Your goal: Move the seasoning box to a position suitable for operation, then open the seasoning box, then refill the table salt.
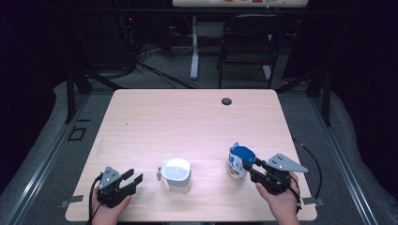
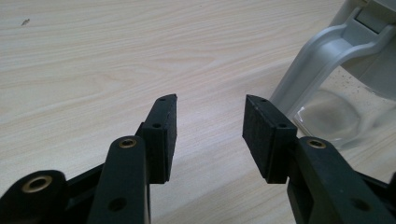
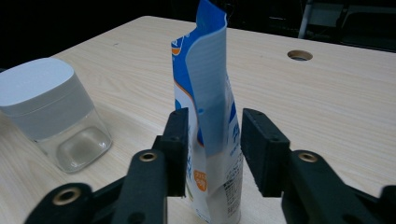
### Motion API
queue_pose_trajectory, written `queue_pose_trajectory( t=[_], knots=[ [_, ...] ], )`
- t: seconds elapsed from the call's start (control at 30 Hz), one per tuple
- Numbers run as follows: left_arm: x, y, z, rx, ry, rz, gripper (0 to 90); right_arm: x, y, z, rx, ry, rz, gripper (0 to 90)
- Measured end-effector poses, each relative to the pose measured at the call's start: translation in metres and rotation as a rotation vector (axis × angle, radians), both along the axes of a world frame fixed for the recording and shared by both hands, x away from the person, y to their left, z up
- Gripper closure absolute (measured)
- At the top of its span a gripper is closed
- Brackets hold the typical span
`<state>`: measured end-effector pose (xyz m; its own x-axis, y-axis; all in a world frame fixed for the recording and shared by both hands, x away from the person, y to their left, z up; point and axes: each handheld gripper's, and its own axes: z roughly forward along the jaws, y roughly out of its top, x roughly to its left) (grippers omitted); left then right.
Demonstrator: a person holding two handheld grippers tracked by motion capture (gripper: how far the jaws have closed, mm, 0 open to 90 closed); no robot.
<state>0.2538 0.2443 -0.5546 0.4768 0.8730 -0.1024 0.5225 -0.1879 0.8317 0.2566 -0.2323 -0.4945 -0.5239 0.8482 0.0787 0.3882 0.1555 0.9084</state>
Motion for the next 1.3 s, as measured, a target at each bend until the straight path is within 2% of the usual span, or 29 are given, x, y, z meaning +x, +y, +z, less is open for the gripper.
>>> queue_pose_trajectory(
  t=[0.1, 0.23, 0.4, 0.43, 0.8, 1.03, 1.07, 1.3],
  knots=[
    [0.0, -0.001, 0.0, -0.001, -0.006, -0.001, 55.4, -0.001, -0.001, -0.006, -0.003, -0.008, -0.008, 53.4],
    [0.0, -0.001, 0.001, 0.005, -0.005, -0.003, 55.3, -0.002, -0.002, -0.012, -0.008, 0.002, -0.02, 50.5],
    [0.001, -0.001, 0.0, -0.008, -0.013, 0.001, 55.1, -0.004, -0.003, -0.019, -0.019, 0.01, -0.021, 49.1],
    [0.001, -0.001, 0.0, -0.002, -0.002, 0.0, 55.1, -0.004, -0.003, -0.02, -0.022, 0.007, -0.022, 48.8],
    [0.001, 0.0, 0.0, -0.008, -0.012, 0.003, 54.6, -0.007, 0.0, -0.032, -0.019, 0.022, -0.033, 44.9],
    [0.0, 0.001, 0.001, 0.0, -0.009, 0.001, 54.6, -0.004, 0.002, -0.042, -0.027, 0.039, -0.048, 43.2],
    [0.0, 0.001, 0.001, 0.002, -0.01, 0.001, 54.6, -0.004, 0.002, -0.043, -0.04, 0.043, -0.05, 43.1],
    [0.001, 0.0, 0.001, -0.006, -0.017, -0.002, 54.6, -0.001, 0.001, -0.053, -0.009, 0.068, -0.052, 42.5]
  ],
)
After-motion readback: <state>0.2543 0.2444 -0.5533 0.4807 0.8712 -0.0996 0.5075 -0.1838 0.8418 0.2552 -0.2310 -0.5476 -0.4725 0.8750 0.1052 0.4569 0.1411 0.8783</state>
